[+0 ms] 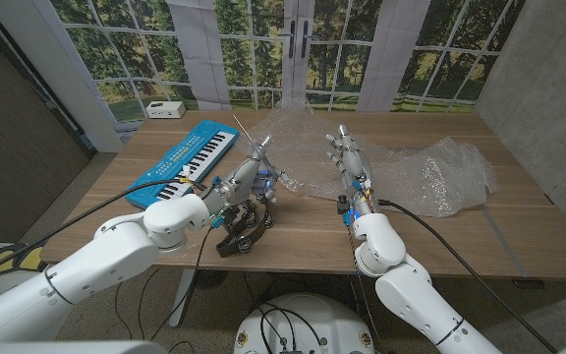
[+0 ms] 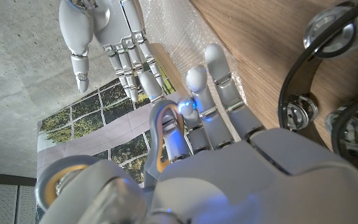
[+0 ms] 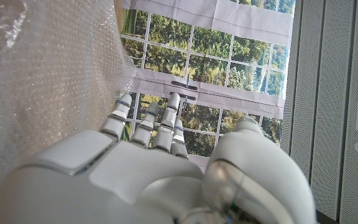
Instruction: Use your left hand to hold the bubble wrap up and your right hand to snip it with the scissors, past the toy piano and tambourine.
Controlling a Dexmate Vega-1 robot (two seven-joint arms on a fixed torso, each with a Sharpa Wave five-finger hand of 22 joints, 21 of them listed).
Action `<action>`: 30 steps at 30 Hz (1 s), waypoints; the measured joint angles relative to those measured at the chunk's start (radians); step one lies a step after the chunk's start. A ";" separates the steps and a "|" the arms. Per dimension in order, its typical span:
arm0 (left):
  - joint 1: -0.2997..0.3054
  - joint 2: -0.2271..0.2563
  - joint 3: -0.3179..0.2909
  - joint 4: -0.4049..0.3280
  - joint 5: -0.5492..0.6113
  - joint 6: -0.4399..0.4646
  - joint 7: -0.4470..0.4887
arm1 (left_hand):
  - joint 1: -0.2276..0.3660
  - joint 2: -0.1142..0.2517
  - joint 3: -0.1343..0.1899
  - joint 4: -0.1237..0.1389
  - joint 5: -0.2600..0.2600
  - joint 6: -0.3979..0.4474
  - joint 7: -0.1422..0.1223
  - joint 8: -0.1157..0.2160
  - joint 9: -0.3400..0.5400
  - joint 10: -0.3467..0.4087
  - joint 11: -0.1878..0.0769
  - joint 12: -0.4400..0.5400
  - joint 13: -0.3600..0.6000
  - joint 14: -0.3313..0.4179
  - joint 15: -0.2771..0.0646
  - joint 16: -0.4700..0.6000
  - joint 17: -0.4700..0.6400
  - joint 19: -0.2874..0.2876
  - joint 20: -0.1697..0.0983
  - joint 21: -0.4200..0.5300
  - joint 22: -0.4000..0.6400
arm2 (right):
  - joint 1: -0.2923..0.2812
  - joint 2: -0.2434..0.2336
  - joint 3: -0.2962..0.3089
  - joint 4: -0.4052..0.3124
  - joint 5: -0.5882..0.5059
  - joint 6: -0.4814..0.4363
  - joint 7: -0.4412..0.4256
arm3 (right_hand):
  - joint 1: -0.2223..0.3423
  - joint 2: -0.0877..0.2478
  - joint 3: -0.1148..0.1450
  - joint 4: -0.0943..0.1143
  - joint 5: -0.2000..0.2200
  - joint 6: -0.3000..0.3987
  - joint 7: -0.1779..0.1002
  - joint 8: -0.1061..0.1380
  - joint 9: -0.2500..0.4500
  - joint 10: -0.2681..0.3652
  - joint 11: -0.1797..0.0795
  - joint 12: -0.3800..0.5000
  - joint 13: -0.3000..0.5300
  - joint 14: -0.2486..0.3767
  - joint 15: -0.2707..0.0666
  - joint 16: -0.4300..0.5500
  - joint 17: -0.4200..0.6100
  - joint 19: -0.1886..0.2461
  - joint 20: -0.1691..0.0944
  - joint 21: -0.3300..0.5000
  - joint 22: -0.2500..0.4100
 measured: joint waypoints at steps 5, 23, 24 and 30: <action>-0.001 0.000 0.002 0.004 0.008 -0.013 0.002 | 0.000 0.000 0.000 -0.008 0.000 0.029 -0.018 0.033 0.030 0.046 -0.010 0.000 0.000 0.022 -0.009 0.033 0.042 0.016 -0.009 0.013 0.009 | 0.001 0.000 0.001 -0.002 -0.004 -0.011 -0.008 | 0.000 0.000 -0.004 -0.004 0.000 0.000 0.000 0.000 -0.001 0.000 0.000 0.000 0.000 0.000 0.000 0.000 0.000 0.000 0.000 0.000 0.000; 0.027 -0.027 0.001 0.020 0.032 -0.049 0.049 | 0.000 0.000 0.003 -0.019 0.000 0.080 -0.059 0.129 0.115 0.218 -0.047 0.009 0.004 0.063 -0.025 0.122 0.137 0.059 -0.023 0.051 0.041 | 0.014 -0.001 0.000 -0.002 -0.007 -0.034 -0.013 | -0.004 0.004 0.000 -0.008 0.000 0.000 0.000 0.000 -0.001 0.005 0.005 -0.007 -0.005 0.000 0.000 0.000 -0.005 0.000 0.000 0.000 0.000; 0.027 -0.027 0.001 0.021 0.033 -0.049 0.050 | 0.000 0.000 0.003 -0.019 0.000 0.080 -0.059 0.129 0.114 0.218 -0.047 0.009 0.004 0.063 -0.025 0.124 0.137 0.059 -0.023 0.051 0.041 | 0.015 -0.002 0.000 -0.002 -0.007 -0.035 -0.013 | -0.004 0.004 0.000 -0.008 0.000 0.000 0.000 0.000 -0.001 0.005 0.005 -0.008 -0.005 0.000 0.000 0.000 -0.005 0.000 0.000 0.000 0.000; 0.027 -0.022 0.001 0.021 0.033 -0.044 0.048 | 0.000 0.000 0.003 -0.019 0.000 0.080 -0.059 0.129 0.114 0.218 -0.047 0.006 0.004 0.063 -0.025 0.137 0.141 0.059 -0.023 0.051 0.045 | 0.016 -0.006 0.001 0.002 0.000 -0.039 -0.009 | -0.004 0.005 0.003 -0.012 0.000 0.004 -0.004 0.000 -0.001 0.012 -0.001 -0.008 -0.006 0.000 0.000 0.006 -0.007 0.000 0.000 0.000 0.000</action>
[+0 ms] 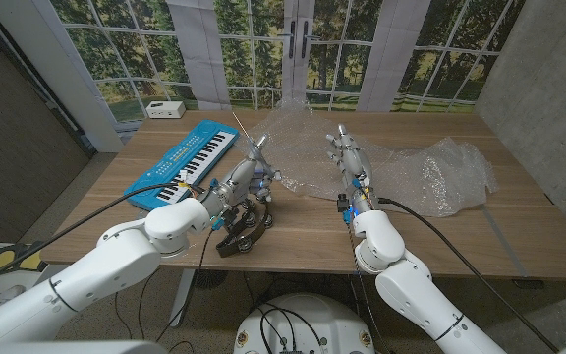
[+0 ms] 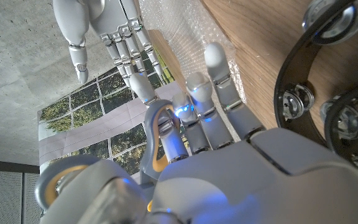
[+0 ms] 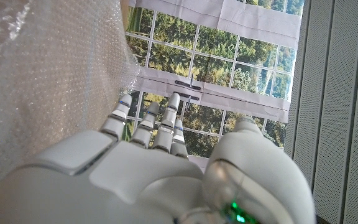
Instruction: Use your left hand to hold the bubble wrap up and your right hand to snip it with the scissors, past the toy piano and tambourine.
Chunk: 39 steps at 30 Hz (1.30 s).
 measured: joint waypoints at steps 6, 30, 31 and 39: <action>-0.001 0.010 -0.002 -0.005 0.000 0.002 -0.001 | 0.000 0.000 0.004 -0.004 0.000 0.000 0.000 0.006 -0.009 0.000 0.000 -0.002 0.000 0.000 0.000 0.008 -0.001 0.000 0.000 0.004 0.000 | 0.001 -0.003 0.000 0.004 -0.027 0.025 0.011 | 0.057 0.021 0.028 -0.050 0.000 0.099 -0.048 0.036 0.000 0.110 -0.035 0.009 -0.011 0.017 -0.028 0.009 -0.027 0.023 -0.005 0.008 0.000; 0.033 0.012 -0.023 -0.012 0.013 -0.025 -0.006 | 0.026 0.026 0.011 -0.005 -0.013 0.018 -0.018 0.045 0.313 0.075 -0.007 -0.003 0.000 0.013 -0.009 0.064 -0.012 0.018 -0.011 0.019 -0.006 | -0.039 -0.059 0.027 0.010 -0.128 0.037 -0.006 | 0.095 0.029 0.051 -0.089 0.000 0.118 -0.053 0.036 0.000 0.129 -0.047 0.004 -0.012 0.025 -0.036 0.015 -0.040 0.059 -0.005 0.015 0.000; 0.035 0.011 -0.024 -0.011 0.014 -0.030 -0.004 | 0.027 0.027 0.014 -0.002 -0.013 0.018 -0.018 0.045 0.349 0.075 -0.007 -0.003 0.000 0.013 -0.009 0.064 -0.015 0.022 -0.007 0.019 -0.010 | -0.039 -0.060 0.028 0.009 -0.129 0.037 -0.006 | 0.095 0.029 0.051 -0.089 0.000 0.118 -0.053 0.036 0.000 0.129 -0.047 0.004 -0.012 0.025 -0.036 0.018 -0.040 0.059 -0.005 0.015 0.000; 0.044 0.011 -0.028 -0.009 0.016 -0.039 0.000 | 0.042 0.042 0.015 0.008 -0.021 0.003 -0.003 0.089 0.409 0.079 -0.007 -0.002 0.000 0.013 -0.009 0.072 -0.016 0.025 -0.007 0.027 -0.011 | -0.043 -0.060 0.031 0.006 -0.131 0.036 -0.007 | 0.095 0.029 0.051 -0.089 0.000 0.118 -0.053 0.036 0.000 0.129 -0.047 0.004 -0.012 0.025 -0.036 0.019 -0.039 0.065 0.000 0.015 0.000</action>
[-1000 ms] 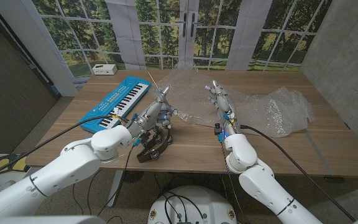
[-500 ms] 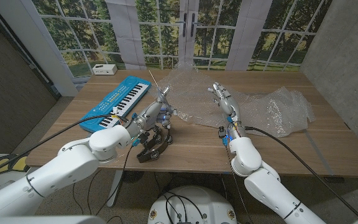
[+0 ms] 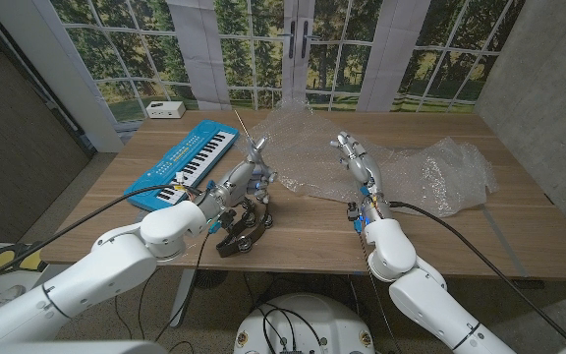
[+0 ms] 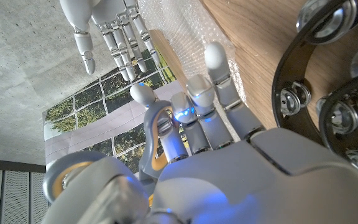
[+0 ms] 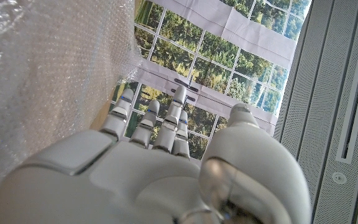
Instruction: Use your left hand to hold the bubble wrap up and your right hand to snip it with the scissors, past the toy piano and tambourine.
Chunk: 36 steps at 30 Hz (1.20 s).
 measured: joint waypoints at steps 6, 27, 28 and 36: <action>0.000 0.011 -0.002 -0.005 0.003 0.000 -0.001 | 0.000 0.000 0.002 0.011 -0.006 -0.014 -0.002 0.002 0.000 0.000 0.000 0.000 0.000 0.000 0.000 0.000 -0.002 0.000 0.000 0.000 -0.006 | -0.006 0.004 0.005 -0.004 -0.001 0.004 -0.002 | 0.000 0.000 0.000 0.000 -0.004 0.000 0.000 0.000 0.000 0.000 0.000 0.000 0.000 0.000 0.000 0.004 0.000 0.000 0.000 0.000 0.000; -0.008 0.029 -0.006 -0.037 0.025 0.050 0.006 | 0.009 0.020 0.005 0.052 -0.032 -0.022 -0.016 0.049 0.000 0.051 0.010 0.005 0.005 0.043 -0.015 0.109 0.031 0.071 -0.018 0.029 -0.026 | -0.006 0.002 0.019 -0.003 -0.019 -0.001 -0.010 | 0.000 0.000 -0.004 -0.004 -0.004 0.000 0.000 -0.005 0.000 0.000 0.000 -0.008 0.000 0.000 0.000 0.004 0.000 0.000 -0.001 0.000 0.000; -0.008 0.029 -0.008 -0.037 0.025 0.050 0.006 | 0.009 0.020 0.005 0.052 -0.032 -0.021 -0.016 0.053 0.000 0.052 0.009 0.005 0.005 0.045 -0.016 0.109 0.031 0.071 -0.018 0.032 -0.026 | -0.006 0.002 0.019 -0.003 -0.029 -0.007 -0.017 | 0.000 0.000 -0.004 -0.004 -0.004 0.000 0.000 -0.005 0.000 0.000 0.000 -0.008 0.000 0.000 0.000 0.007 -0.002 0.008 -0.008 0.000 0.000; 0.001 0.032 -0.022 -0.029 -0.003 0.037 -0.022 | 0.015 0.025 0.005 0.052 -0.032 -0.018 -0.023 0.056 0.000 0.057 0.005 0.005 0.005 0.056 -0.024 0.113 0.031 0.077 -0.023 0.032 -0.026 | -0.005 -0.026 0.021 -0.007 -0.115 -0.059 -0.054 | 0.038 0.003 0.018 -0.046 -0.004 0.007 0.000 -0.005 0.000 0.002 0.002 -0.029 -0.004 0.013 -0.005 0.011 -0.023 0.082 -0.040 0.016 0.000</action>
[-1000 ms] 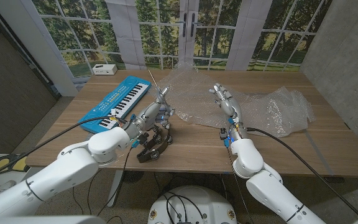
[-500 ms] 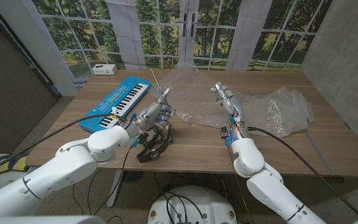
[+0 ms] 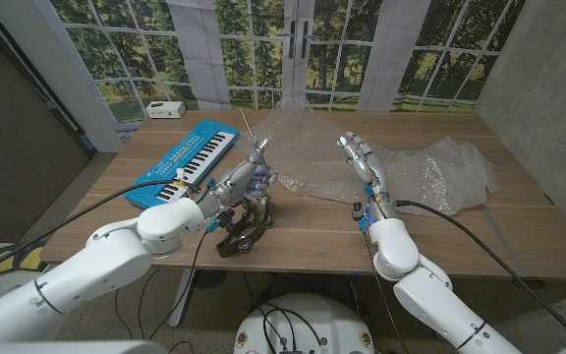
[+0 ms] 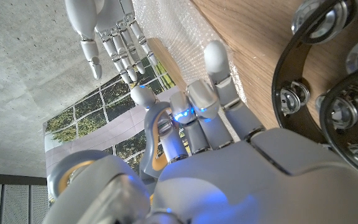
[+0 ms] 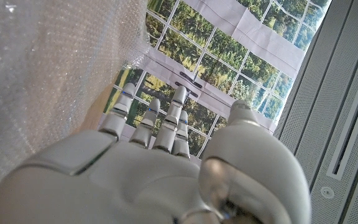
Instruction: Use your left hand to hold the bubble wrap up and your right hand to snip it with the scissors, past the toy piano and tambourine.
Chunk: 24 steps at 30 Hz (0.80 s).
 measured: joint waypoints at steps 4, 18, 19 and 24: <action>0.008 0.006 -0.009 0.003 0.000 0.000 0.000 | 0.000 0.000 0.000 0.008 -0.005 0.000 0.000 0.000 0.000 0.001 0.001 0.000 0.000 0.007 -0.003 0.000 0.000 0.005 -0.005 0.000 -0.003 | 0.000 0.000 0.000 0.000 -0.053 -0.035 -0.015 | 0.046 0.011 0.023 -0.031 0.004 0.024 -0.023 0.000 0.000 -0.012 -0.011 -0.023 -0.008 -0.012 0.000 -0.005 -0.015 -0.021 -0.020 -0.011 0.000; 0.055 0.025 -0.049 0.005 -0.041 -0.026 -0.018 | 0.013 -0.001 -0.001 0.015 -0.008 -0.005 -0.005 0.002 0.000 0.007 -0.005 0.000 0.000 0.012 -0.006 0.000 0.000 0.005 -0.005 0.007 -0.003 | 0.041 -0.062 -0.048 -0.035 -0.204 -0.205 -0.029 | 0.162 0.050 0.091 -0.091 0.016 0.136 -0.082 0.018 0.003 -0.179 0.019 -0.115 -0.037 -0.106 0.001 -0.027 -0.046 -0.067 -0.034 -0.028 -0.002; 0.060 0.027 -0.052 0.003 -0.042 -0.026 -0.018 | 0.013 -0.001 -0.001 0.015 -0.008 -0.005 -0.005 0.002 0.000 0.007 -0.005 0.000 0.000 0.012 -0.005 0.000 0.000 0.005 -0.005 0.007 -0.003 | 0.041 -0.062 -0.048 -0.035 -0.206 -0.208 -0.029 | 0.167 0.047 0.092 -0.092 0.016 0.151 -0.089 0.021 0.003 -0.190 0.021 -0.115 -0.038 -0.111 0.003 -0.027 -0.046 -0.069 -0.036 -0.032 -0.002; 0.080 0.033 -0.067 -0.005 -0.047 -0.028 -0.013 | 0.013 -0.001 -0.001 0.015 -0.015 -0.005 -0.005 0.004 0.000 0.007 -0.005 0.000 0.000 0.012 -0.005 0.000 0.000 0.005 -0.005 0.007 -0.001 | 0.069 -0.076 -0.083 -0.045 -0.278 -0.290 -0.030 | 0.176 0.038 0.099 -0.091 0.016 0.189 -0.105 0.027 0.003 -0.236 0.030 -0.125 -0.043 -0.144 0.004 -0.038 -0.051 -0.089 -0.043 -0.032 -0.002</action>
